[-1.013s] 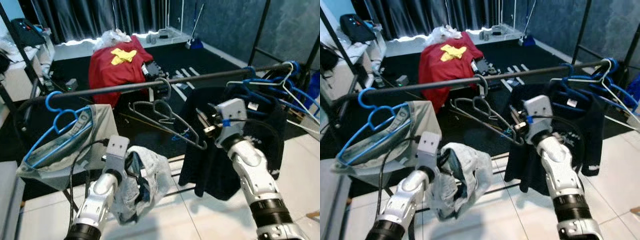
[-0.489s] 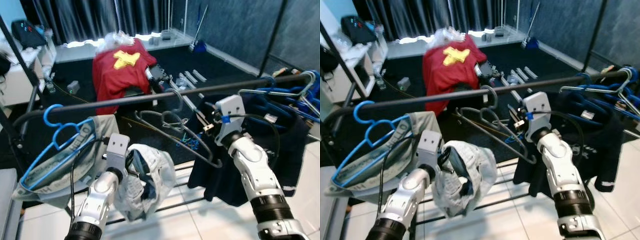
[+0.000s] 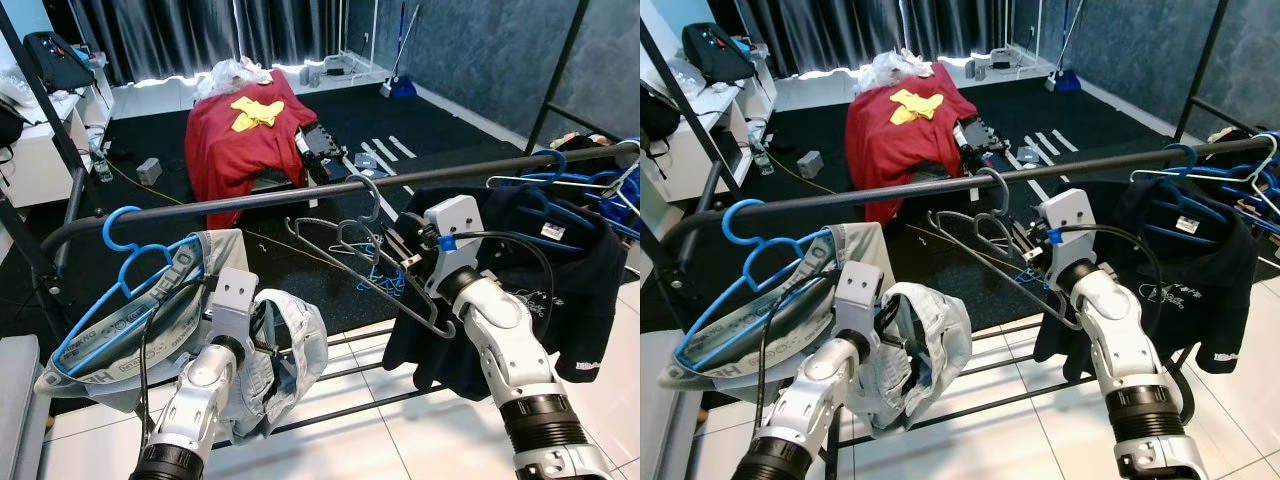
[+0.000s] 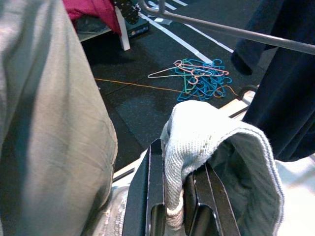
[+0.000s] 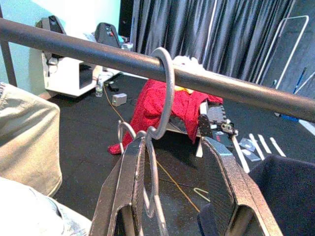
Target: Hang hanger
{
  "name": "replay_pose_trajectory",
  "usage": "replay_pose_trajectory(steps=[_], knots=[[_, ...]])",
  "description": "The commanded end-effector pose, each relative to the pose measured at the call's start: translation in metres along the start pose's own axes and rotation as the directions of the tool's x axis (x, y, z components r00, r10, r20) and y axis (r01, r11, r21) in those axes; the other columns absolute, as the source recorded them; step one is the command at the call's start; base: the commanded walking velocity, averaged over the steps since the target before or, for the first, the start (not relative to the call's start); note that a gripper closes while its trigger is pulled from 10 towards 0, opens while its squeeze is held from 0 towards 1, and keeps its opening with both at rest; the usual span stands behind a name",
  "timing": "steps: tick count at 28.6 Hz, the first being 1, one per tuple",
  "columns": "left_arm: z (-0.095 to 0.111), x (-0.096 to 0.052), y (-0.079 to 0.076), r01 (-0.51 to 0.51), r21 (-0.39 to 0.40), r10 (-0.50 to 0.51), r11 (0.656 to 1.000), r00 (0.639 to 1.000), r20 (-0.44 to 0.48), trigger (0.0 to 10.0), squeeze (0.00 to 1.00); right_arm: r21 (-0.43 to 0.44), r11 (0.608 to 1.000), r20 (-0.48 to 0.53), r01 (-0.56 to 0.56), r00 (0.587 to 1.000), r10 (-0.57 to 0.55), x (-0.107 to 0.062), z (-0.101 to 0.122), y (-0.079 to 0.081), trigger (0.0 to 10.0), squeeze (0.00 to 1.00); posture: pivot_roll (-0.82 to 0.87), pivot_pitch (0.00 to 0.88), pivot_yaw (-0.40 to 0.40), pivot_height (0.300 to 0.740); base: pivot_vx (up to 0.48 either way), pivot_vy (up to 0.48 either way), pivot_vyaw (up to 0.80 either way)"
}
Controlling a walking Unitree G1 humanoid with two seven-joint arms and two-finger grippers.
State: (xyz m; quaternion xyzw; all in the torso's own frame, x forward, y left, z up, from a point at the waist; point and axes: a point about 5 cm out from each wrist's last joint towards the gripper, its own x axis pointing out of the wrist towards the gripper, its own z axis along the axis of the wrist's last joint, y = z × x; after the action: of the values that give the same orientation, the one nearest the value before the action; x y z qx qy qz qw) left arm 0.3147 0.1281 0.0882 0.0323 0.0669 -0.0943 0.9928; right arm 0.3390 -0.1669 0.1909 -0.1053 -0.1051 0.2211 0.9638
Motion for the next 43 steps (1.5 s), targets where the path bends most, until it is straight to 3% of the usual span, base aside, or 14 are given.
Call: replay_pose_trajectory(steps=[1,6,17,28,35,43], knots=[[0.001,-0.001,0.003,-0.009,0.005,0.009,1.0,1.0,0.005,10.0,0.0,0.017,1.0,-0.013,-0.012,1.0,0.012,0.001,-0.003,0.003,10.0,0.0,-0.06,0.024,0.043,0.74,0.0,0.0,0.0],[0.002,-0.004,0.006,-0.005,0.024,0.005,1.0,1.0,0.002,10.0,0.0,0.045,0.999,-0.047,0.025,0.999,-0.023,0.013,-0.011,-0.009,10.0,0.0,-0.05,0.073,0.039,0.74,0.0,0.0,0.0],[-0.001,-0.013,0.011,-0.031,0.039,0.031,0.999,1.0,-0.006,10.0,0.0,0.094,0.996,-0.079,-0.002,0.997,0.009,0.026,-0.014,-0.011,10.0,0.0,-0.03,0.108,0.014,0.74,0.0,0.0,0.0],[0.0,-0.022,0.014,-0.037,0.033,0.037,0.999,0.999,-0.003,10.0,0.0,0.046,0.998,0.009,-0.035,0.999,0.034,0.039,0.008,-0.008,10.0,0.0,0.0,0.133,0.014,0.74,0.0,0.0,0.0],[0.003,-0.023,0.011,-0.021,0.036,0.021,0.999,1.0,-0.002,10.0,0.0,0.053,0.998,0.056,-0.031,0.998,0.028,0.039,0.015,-0.006,10.0,0.0,-0.01,0.129,0.026,0.74,0.0,0.0,0.0],[0.005,-0.02,0.009,-0.006,0.036,0.006,0.999,1.0,-0.003,10.0,0.0,0.05,0.996,0.109,-0.069,0.992,0.063,0.037,0.025,0.007,10.0,0.0,-0.01,0.118,0.032,0.74,0.0,0.0,0.0]])
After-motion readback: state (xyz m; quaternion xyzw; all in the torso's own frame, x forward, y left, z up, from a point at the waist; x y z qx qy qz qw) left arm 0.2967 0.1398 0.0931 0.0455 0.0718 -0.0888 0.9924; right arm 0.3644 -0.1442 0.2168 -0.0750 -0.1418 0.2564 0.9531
